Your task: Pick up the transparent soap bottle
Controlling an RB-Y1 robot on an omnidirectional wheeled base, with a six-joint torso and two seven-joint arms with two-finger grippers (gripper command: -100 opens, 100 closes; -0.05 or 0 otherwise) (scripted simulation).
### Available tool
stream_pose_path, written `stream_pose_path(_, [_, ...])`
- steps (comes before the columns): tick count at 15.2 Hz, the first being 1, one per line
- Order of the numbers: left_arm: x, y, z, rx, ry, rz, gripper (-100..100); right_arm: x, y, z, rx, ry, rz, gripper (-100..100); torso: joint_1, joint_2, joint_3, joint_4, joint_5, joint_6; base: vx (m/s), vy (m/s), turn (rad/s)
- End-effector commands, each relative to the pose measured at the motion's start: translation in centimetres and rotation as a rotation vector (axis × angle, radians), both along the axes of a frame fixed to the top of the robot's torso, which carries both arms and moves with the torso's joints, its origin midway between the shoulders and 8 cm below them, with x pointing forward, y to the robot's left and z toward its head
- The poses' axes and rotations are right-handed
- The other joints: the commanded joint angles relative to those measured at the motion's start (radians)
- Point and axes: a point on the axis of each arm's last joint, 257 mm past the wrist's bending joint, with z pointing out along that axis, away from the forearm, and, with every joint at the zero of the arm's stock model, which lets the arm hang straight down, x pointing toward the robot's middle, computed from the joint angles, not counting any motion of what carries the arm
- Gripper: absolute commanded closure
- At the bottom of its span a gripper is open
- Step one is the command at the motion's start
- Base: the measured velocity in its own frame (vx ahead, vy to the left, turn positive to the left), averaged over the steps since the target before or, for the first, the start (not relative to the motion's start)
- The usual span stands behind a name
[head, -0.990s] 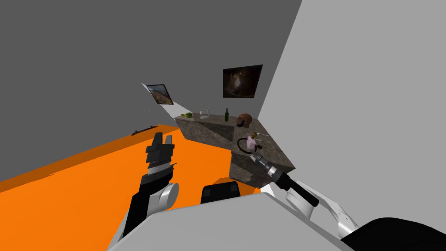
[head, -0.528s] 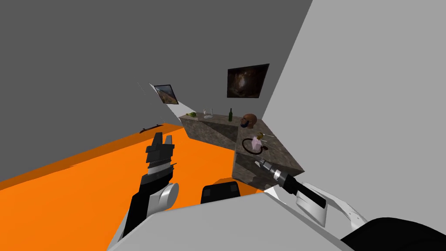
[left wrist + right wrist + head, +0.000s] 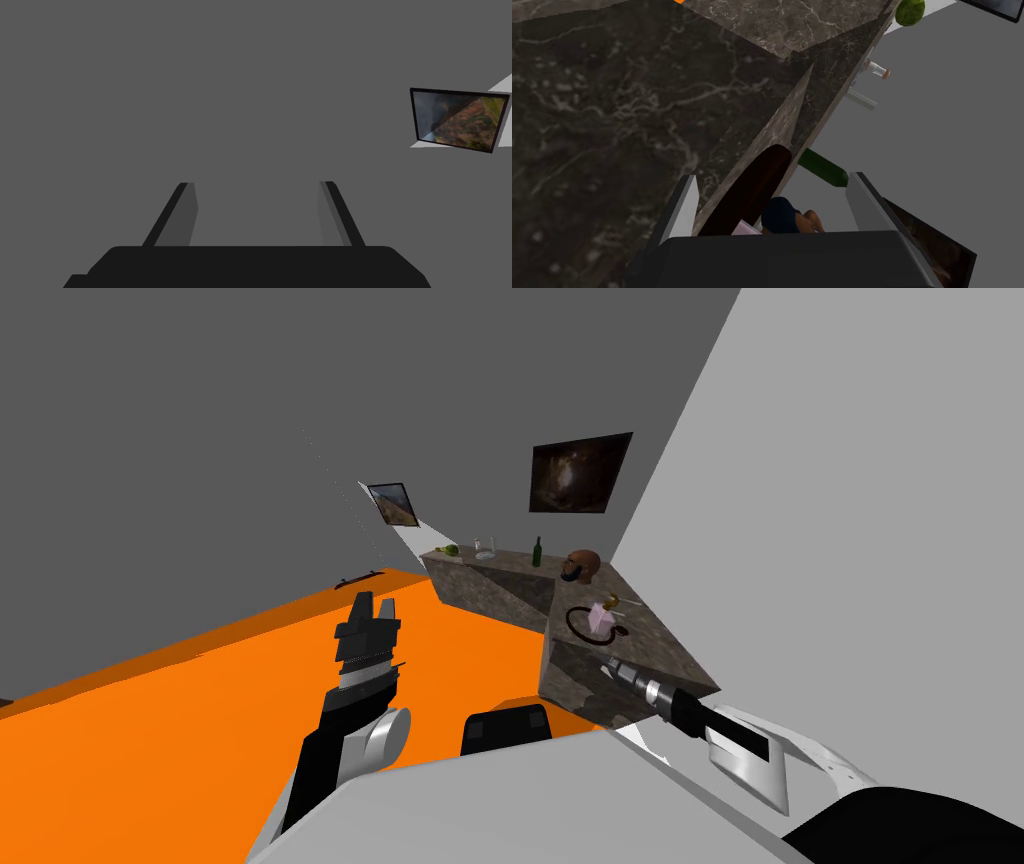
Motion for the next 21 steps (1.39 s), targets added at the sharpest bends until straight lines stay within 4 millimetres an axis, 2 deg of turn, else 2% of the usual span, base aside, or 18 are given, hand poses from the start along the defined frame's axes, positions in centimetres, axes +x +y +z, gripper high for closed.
stream_pose_path(1, [0.0, 0.0, 0.0, 0.000, 0.000, 0.000, 0, -1.3, -2.5, -1.4, -0.053, 0.063, -0.012, -100, 0.000, 0.000, 0.000, 0.000, 0.000, 0.000, 0.004, 0.078, 0.094])
stream_pose_path(3, [0.0, 0.0, 0.0, 0.000, 0.000, 0.000, 0, -1.2, -3.0, -1.1, -0.078, 0.069, 0.006, -100, 0.000, 0.000, 0.000, 0.000, 0.000, 0.000, 0.007, 0.080, 0.073])
stream_pose_path(4, [0.0, 0.0, 0.0, 0.000, 0.000, 0.000, 0, -2.4, -4.9, -2.1, -0.111, 0.117, -0.015, -100, 0.000, 0.000, 0.000, 0.000, 0.000, 0.000, 0.009, 0.083, 0.106])
stream_pose_path(6, [0.0, 0.0, 0.0, 0.000, 0.000, 0.000, 0, -2.3, -5.6, -1.7, -0.142, 0.124, 0.007, -100, 0.001, -0.001, 0.000, 0.000, 0.000, 0.000, 0.012, 0.075, 0.066])
stream_pose_path(7, [0.0, 0.0, 0.0, 0.000, 0.000, 0.000, 0, -3.5, -7.6, -2.5, -0.176, 0.170, -0.014, -100, 0.000, -0.001, 0.000, 0.000, 0.000, 0.000, 0.020, 0.072, 0.096])
stream_pose_path(9, [0.0, 0.0, 0.0, 0.000, 0.000, 0.000, 0, -3.2, -8.2, -2.0, -0.206, 0.176, 0.006, -100, 0.000, -0.001, -0.001, 0.000, 0.000, 0.000, 0.015, 0.069, 0.066])
stream_pose_path(10, [0.0, 0.0, 0.0, 0.000, 0.000, 0.000, 0, -4.4, -10.4, -2.6, -0.247, 0.220, -0.011, -100, -0.001, -0.001, -0.001, 0.000, 0.000, 0.000, 0.010, 0.075, 0.095])
stream_pose_path(12, [0.0, 0.0, 0.0, 0.000, 0.000, 0.000, 0, -4.1, -10.9, -2.1, -0.271, 0.224, 0.005, -100, 0.000, -0.001, -0.001, 0.000, 0.000, 0.000, 0.010, 0.072, 0.071])
stream_pose_path(13, [0.0, 0.0, 0.0, 0.000, 0.000, 0.000, 0, -5.2, -13.0, -2.5, -0.308, 0.264, -0.015, -100, -0.001, -0.001, 0.000, 0.000, 0.000, 0.000, 0.016, 0.072, 0.096])
stream_pose_path(15, [0.0, 0.0, 0.0, 0.000, 0.000, 0.000, 0, -4.9, -13.6, -1.9, -0.335, 0.268, 0.003, -100, 0.000, -0.001, -0.001, 0.000, 0.000, 0.000, 0.019, 0.068, 0.063])
stream_pose_path(16, [0.0, 0.0, 0.0, 0.000, 0.000, 0.000, 0, -5.9, -15.8, -2.0, -0.377, 0.307, -0.014, -100, -0.001, -0.001, -0.001, 0.000, 0.000, 0.000, 0.020, 0.068, 0.092])
stream_pose_path(18, [0.0, 0.0, 0.0, 0.000, 0.000, 0.000, 0, -5.6, -16.2, -1.5, -0.399, 0.309, 0.000, -100, 0.000, -0.001, -0.001, 0.000, 0.000, 0.000, 0.010, 0.061, 0.063])
stream_pose_path(19, [0.0, 0.0, 0.0, 0.000, 0.000, 0.000, 0, -6.4, -18.4, -1.2, -0.445, 0.345, -0.013, -100, -0.001, -0.001, 0.000, 0.000, 0.000, 0.000, 0.009, 0.055, 0.071])
stream_pose_path(20, [0.0, 0.0, 0.0, 0.000, 0.000, 0.000, 0, -6.2, -18.7, -0.8, -0.461, 0.347, -0.003, -100, -0.001, -0.001, 0.000, 0.000, 0.000, 0.000, 0.014, 0.059, 0.095])
stream_pose_path(21, [0.0, 0.0, 0.0, 0.000, 0.000, 0.000, 0, -7.0, -20.7, -0.6, -0.498, 0.378, -0.021, -100, -0.001, -0.001, 0.000, 0.000, 0.000, 0.000, 0.025, 0.067, 0.132])
